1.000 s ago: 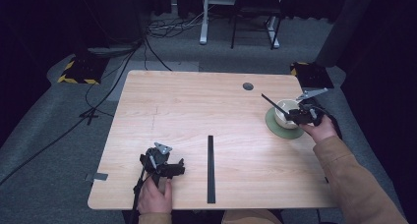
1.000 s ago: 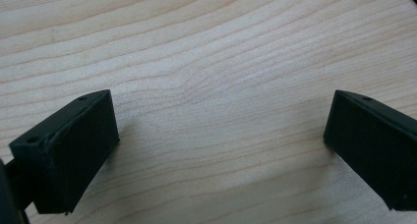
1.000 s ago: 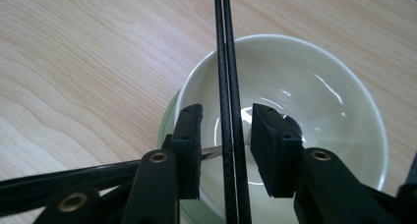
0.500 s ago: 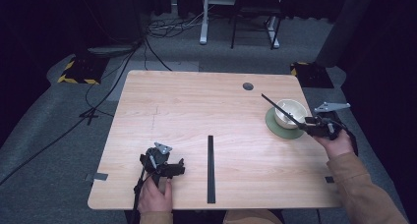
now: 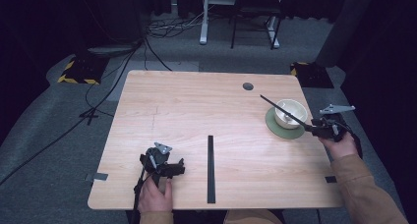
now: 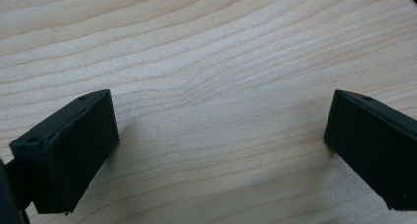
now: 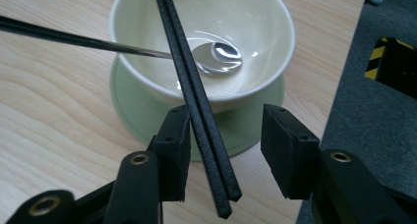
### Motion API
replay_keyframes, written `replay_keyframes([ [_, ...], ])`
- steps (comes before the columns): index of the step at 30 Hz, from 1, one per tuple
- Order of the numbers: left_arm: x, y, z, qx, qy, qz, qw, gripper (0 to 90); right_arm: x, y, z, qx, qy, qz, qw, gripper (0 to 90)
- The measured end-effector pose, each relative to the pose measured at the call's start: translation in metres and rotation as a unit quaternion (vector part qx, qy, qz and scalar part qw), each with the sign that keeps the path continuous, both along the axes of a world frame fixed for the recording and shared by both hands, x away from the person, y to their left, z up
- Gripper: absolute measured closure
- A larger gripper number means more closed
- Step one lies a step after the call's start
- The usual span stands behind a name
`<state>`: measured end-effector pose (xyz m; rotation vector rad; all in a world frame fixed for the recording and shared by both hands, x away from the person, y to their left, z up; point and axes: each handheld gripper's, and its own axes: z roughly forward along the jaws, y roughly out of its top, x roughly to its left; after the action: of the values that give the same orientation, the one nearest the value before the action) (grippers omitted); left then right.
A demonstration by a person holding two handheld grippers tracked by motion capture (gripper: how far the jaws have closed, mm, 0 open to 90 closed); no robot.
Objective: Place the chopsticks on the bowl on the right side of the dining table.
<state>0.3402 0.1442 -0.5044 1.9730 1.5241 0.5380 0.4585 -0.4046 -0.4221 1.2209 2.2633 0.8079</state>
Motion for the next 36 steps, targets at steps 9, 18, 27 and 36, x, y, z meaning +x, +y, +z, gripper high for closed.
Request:
replay_keyframes([
  [9, 0.0, 0.0, 0.0, 0.0, 0.0, 0.0, 1.0, 0.2, 0.013, -0.011, 0.001, -0.002, -0.002, -0.028, 0.9996, 54.4],
  [18, 0.0, 0.0, 0.0, 0.002, 0.0, -0.001, 1.0, 0.2, 0.017, 0.001, 0.018, 0.01, -0.022, -0.014, 0.9996, 54.4],
  [27, 0.0, 0.0, 0.0, 0.004, 0.0, -0.001, 1.0, 0.2, 0.04, 0.043, 0.03, 0.024, -0.038, -0.014, 0.9989, 53.8],
  [36, -0.001, 0.0, 0.0, 0.004, 0.0, -0.001, 1.0, 0.2, 0.071, 0.068, 0.016, -0.005, -0.031, -0.034, 0.9989, 53.1],
])
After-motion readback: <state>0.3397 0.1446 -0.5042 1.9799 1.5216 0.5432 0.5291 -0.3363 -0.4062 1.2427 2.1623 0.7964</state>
